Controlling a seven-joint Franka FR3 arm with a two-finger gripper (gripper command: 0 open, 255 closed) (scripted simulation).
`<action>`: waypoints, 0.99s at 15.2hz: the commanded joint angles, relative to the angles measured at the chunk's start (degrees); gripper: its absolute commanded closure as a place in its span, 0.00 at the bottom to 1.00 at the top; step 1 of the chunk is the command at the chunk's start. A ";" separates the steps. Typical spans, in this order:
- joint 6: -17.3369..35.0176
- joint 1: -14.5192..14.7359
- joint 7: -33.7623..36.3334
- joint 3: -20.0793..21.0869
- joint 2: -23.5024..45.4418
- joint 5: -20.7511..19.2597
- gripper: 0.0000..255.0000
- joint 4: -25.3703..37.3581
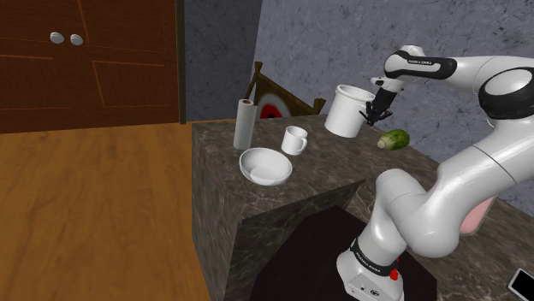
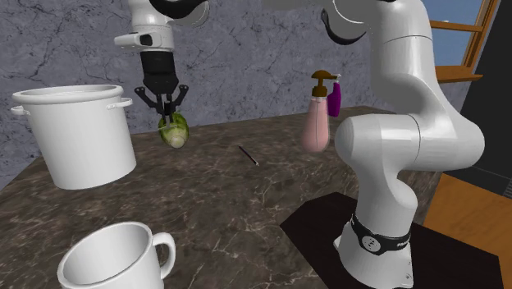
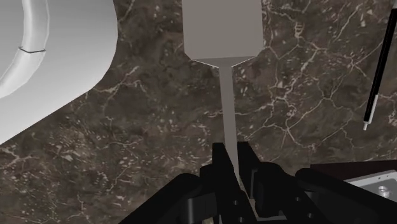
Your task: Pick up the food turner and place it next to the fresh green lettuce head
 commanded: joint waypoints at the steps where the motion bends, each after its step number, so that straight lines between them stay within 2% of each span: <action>1: 1.40 -0.21 0.22 -0.35 -0.30 -0.45 1.00 -1.46; 15: 10.41 2.50 2.14 -6.42 -2.52 -4.28 1.00 -8.78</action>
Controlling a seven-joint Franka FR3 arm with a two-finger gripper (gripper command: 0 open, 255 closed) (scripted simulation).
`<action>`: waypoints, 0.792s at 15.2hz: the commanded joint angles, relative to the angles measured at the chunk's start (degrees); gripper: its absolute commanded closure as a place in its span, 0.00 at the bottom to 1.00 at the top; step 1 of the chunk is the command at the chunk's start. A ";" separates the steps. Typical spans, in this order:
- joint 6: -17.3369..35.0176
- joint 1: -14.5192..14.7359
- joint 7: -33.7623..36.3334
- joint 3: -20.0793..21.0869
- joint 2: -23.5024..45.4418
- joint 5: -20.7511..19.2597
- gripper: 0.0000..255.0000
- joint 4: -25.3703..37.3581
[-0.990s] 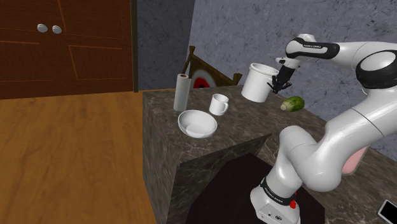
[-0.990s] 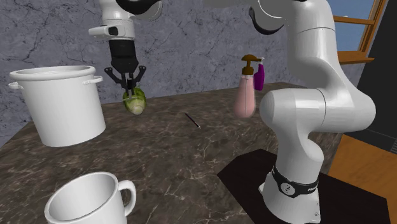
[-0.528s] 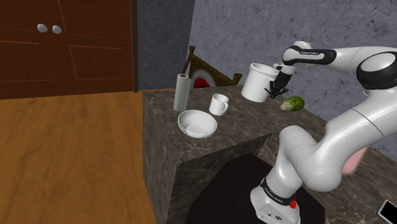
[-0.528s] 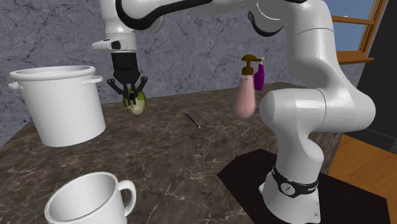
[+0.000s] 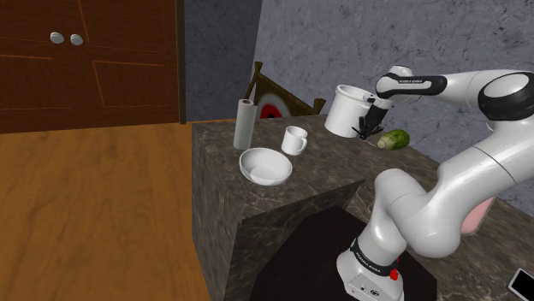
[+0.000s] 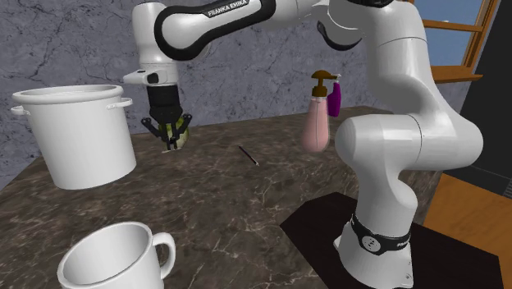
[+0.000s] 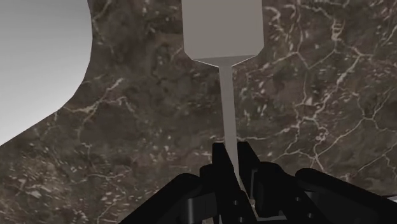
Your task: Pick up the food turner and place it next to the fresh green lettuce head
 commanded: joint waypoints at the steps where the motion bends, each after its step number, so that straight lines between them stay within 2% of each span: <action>1: 1.28 0.27 0.35 -0.75 -0.28 -0.57 1.00 -1.09; 12: 7.81 4.54 2.42 -7.58 -2.79 -4.77 1.00 -4.87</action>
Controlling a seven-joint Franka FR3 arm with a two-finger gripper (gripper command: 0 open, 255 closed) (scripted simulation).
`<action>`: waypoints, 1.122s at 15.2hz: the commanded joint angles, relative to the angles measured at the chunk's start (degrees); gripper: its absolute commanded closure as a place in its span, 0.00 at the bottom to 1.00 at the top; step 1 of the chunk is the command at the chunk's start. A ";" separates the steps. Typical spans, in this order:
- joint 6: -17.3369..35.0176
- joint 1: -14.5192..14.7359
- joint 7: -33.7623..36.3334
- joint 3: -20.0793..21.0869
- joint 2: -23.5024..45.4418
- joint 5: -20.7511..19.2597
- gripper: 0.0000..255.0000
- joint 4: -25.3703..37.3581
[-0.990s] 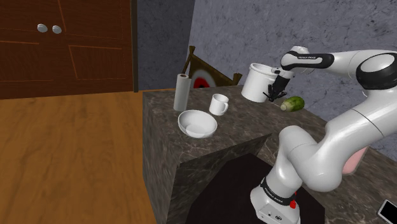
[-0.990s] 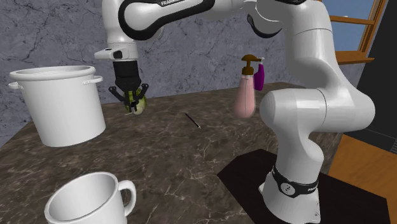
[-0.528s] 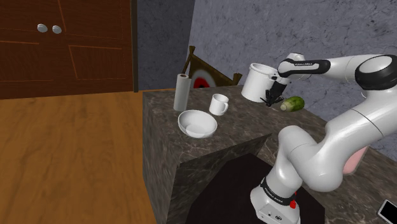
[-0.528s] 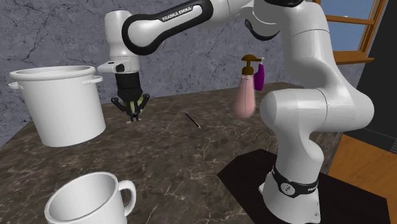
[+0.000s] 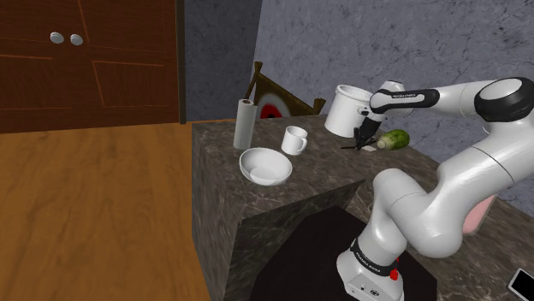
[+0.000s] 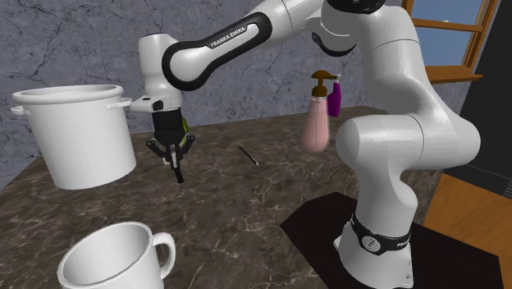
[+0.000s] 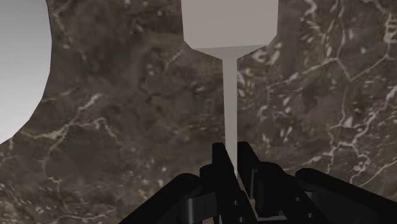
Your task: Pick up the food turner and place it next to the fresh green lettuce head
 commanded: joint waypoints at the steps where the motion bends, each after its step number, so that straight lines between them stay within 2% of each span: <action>1: 0.68 0.46 0.27 -0.69 -0.27 -0.47 1.00 -0.37; 7: 0.67 0.46 0.27 -0.70 -0.28 -0.47 1.00 -0.37; 8: 0.67 0.46 0.27 -0.70 -0.28 -0.47 0.00 -0.37; 13: 0.67 0.46 0.27 -0.70 -0.28 -0.47 0.00 -0.37; 17: -4.95 -2.81 -1.80 4.61 1.81 3.11 0.00 3.23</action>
